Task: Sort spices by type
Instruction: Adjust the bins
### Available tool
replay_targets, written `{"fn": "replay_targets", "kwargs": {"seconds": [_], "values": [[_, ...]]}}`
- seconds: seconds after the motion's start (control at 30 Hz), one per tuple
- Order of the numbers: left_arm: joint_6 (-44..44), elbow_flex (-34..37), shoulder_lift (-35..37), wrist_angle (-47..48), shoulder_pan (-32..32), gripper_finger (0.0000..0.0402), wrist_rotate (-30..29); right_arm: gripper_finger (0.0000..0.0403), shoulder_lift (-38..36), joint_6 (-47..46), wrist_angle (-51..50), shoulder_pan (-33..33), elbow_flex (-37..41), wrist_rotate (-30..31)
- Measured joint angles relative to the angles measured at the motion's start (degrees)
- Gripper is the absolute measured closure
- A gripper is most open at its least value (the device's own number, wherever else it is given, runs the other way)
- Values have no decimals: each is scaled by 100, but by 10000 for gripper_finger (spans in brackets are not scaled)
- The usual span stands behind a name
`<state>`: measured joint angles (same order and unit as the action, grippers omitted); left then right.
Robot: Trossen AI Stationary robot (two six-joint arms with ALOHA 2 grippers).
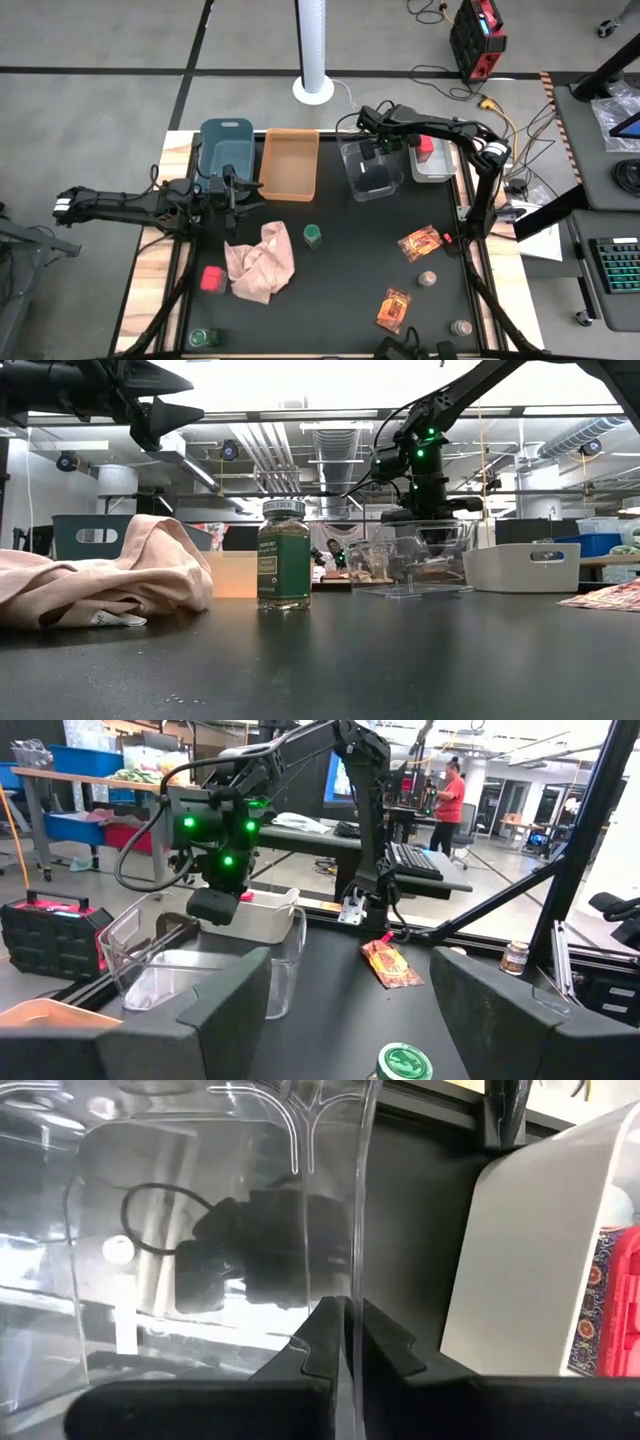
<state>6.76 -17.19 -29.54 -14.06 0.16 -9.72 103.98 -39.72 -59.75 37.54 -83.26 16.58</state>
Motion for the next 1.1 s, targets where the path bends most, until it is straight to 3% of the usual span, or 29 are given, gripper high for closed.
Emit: {"fn": "replay_targets", "kwargs": {"seconds": [0.43,0.67,0.77,0.97,1.1], "values": [[0,0,0,0,0,142,-22,272,-108,58,-171,0,-95,-2],[2,0,2,0,0,142,-24,246,-1059,775,-167,-194,-468,113],[24,-1,0,1,0,142,-24,252,-1571,1955,-83,-717,-394,-142],[24,0,0,-7,-2,142,-24,306,-2209,3802,252,-2238,311,-1981],[18,-2,0,-15,-2,142,-24,373,-2305,4124,641,-2973,866,-2048]]}}
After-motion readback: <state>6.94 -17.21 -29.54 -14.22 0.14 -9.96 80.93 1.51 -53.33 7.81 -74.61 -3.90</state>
